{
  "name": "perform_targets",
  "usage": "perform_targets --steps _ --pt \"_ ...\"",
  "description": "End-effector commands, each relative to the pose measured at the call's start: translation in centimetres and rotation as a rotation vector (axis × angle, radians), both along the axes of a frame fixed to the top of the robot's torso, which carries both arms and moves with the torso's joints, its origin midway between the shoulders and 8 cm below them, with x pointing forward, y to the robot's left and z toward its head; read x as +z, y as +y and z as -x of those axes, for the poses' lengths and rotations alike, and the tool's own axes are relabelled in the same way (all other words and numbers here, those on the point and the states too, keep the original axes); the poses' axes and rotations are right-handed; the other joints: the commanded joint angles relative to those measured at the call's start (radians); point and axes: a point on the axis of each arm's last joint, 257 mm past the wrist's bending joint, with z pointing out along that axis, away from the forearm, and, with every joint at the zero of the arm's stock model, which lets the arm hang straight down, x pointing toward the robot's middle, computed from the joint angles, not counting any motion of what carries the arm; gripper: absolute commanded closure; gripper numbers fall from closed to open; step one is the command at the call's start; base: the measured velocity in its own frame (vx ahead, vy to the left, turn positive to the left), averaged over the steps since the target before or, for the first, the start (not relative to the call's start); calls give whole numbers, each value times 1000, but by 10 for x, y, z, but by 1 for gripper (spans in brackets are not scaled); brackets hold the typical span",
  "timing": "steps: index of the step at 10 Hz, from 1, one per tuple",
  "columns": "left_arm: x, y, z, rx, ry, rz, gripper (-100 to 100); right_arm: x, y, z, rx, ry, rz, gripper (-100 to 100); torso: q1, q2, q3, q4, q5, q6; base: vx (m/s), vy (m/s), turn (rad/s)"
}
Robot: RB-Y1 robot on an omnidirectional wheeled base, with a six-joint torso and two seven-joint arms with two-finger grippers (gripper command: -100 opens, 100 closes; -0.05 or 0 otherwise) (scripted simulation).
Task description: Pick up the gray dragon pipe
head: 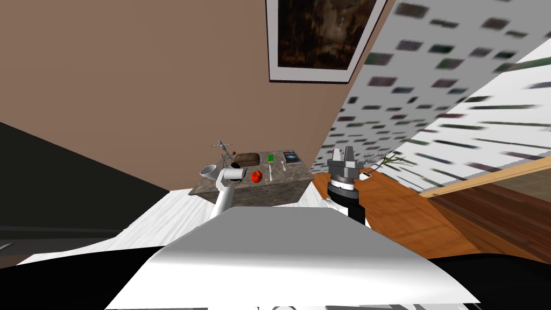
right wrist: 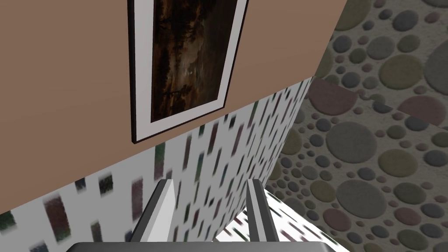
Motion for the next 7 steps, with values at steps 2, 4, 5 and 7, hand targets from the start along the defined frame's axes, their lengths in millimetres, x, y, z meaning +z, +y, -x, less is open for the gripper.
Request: perform_targets --steps 2,4,5,7 --pt "0 0 0 0 0 0 0 0 0 0 0 0 0 0 0 0 0 0 0 0 0 0 0" --pt "10 -1 5 0 5 0 100 0 0 0 0 0 0 0 -1 0 0 0 0 0 2 -15 -13" --pt "13 -2 6 0 7 0 100 0 0 0 0 0 0 0 -2 0 0 0 0 0 1 -19 -9" --pt "12 -2 5 0 5 0 0 0 0 0 0 0 0 0 -1 0 0 0 0 0 0 -4 1"
